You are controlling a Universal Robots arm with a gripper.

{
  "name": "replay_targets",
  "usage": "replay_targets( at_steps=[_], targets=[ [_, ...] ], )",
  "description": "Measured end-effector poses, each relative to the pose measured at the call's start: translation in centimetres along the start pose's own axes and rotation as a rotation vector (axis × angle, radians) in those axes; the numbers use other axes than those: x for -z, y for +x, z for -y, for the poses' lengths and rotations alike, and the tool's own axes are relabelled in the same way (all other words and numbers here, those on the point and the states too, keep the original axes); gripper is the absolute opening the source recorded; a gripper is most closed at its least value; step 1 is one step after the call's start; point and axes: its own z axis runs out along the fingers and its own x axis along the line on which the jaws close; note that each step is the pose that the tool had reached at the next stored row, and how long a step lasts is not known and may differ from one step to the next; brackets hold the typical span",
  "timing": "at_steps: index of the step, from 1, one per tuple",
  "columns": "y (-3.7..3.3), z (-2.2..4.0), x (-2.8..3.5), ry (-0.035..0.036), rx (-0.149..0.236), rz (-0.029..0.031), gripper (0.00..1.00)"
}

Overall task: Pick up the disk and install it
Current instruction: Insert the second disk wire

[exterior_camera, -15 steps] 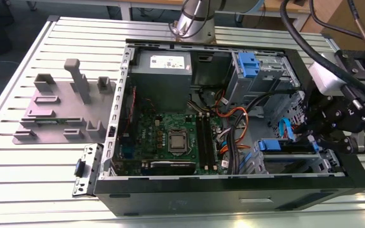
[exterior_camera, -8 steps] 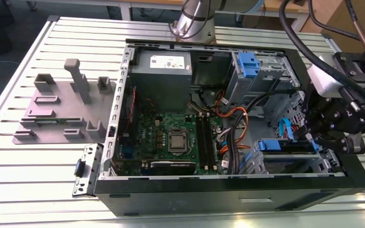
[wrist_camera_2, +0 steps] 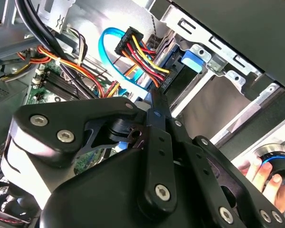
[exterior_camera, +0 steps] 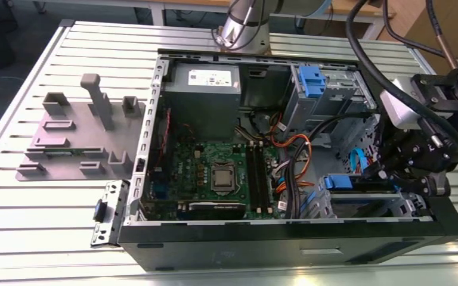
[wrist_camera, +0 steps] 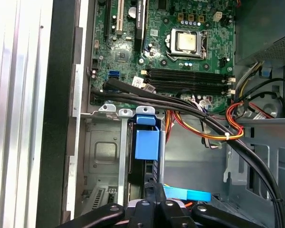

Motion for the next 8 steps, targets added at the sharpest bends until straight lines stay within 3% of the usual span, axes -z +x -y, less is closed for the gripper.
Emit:
replay_targets(
  at_steps=[8],
  targets=[
    [0.06,0.08,-0.46,-0.0044,0.000,-0.0001,0.10]
  ],
)
